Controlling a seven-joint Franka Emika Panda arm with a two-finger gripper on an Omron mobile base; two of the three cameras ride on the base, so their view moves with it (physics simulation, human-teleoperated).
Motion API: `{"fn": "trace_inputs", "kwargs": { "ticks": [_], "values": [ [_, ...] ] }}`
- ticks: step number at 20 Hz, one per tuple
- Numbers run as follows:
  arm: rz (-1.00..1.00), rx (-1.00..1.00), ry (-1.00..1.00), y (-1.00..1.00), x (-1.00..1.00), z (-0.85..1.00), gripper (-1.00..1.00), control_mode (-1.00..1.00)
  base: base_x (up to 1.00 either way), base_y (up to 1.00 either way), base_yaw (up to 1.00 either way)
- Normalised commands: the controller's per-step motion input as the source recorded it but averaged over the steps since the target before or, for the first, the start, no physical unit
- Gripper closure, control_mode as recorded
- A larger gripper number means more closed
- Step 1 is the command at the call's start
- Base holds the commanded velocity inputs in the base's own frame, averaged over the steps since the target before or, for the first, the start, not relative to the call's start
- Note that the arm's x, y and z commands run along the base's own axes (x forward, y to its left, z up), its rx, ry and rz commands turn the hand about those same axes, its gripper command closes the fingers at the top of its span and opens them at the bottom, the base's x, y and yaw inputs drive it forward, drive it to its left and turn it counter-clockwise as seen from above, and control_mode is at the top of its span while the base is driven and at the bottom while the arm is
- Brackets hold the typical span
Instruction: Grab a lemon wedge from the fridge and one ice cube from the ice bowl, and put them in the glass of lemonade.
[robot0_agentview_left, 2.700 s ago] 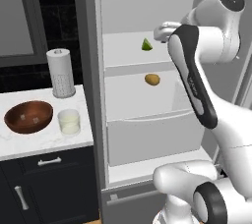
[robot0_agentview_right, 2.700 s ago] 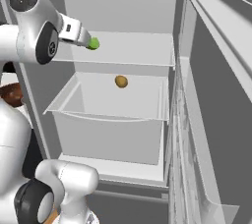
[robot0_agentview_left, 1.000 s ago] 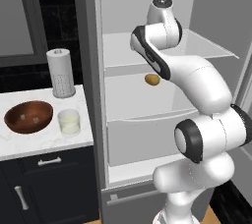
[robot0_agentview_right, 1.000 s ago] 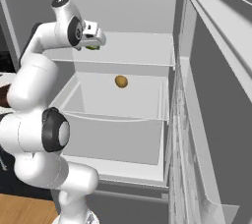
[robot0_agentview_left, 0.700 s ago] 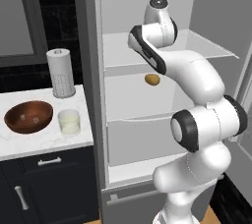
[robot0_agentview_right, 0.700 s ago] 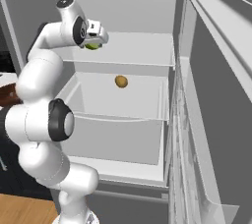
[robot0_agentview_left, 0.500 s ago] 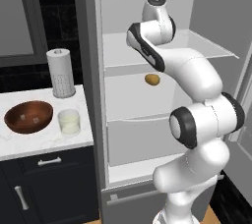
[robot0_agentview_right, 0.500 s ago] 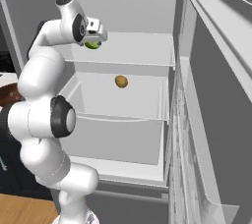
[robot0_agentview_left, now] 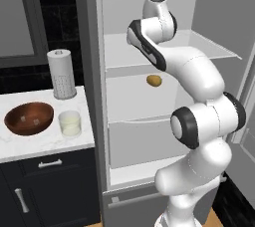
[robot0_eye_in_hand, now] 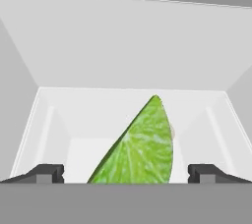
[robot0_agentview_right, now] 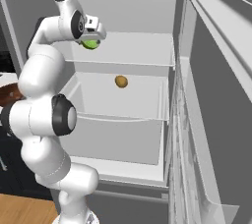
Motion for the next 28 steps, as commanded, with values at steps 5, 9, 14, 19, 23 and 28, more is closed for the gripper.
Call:
{"fn": "trace_inputs", "kwargs": {
  "ticks": [5, 9, 14, 19, 23, 28],
  "values": [
    [-0.06, 0.0, 0.02, 0.02, 0.3, 0.03, -1.0, -1.0, 0.0, 0.0, 0.0],
    [-0.08, 0.0, 0.06, 0.0, 0.4, -0.09, -1.0, -1.0, 0.0, 0.0, 0.0],
    [-0.05, 0.02, 0.13, 0.0, 0.0, -0.26, -1.0, -1.0, 0.0, 0.0, 0.0],
    [-0.04, 0.04, 0.06, 0.0, -0.09, -0.4, -1.0, -1.0, 0.0, 0.0, 0.0],
    [-0.01, 0.08, -0.01, -0.01, -0.39, -0.38, -1.0, -1.0, 0.0, 0.0, 0.0],
    [-0.02, 0.08, 0.0, -0.01, -0.19, -0.2, 1.0, -1.0, 0.0, 0.0, 0.0]
  ]
}}
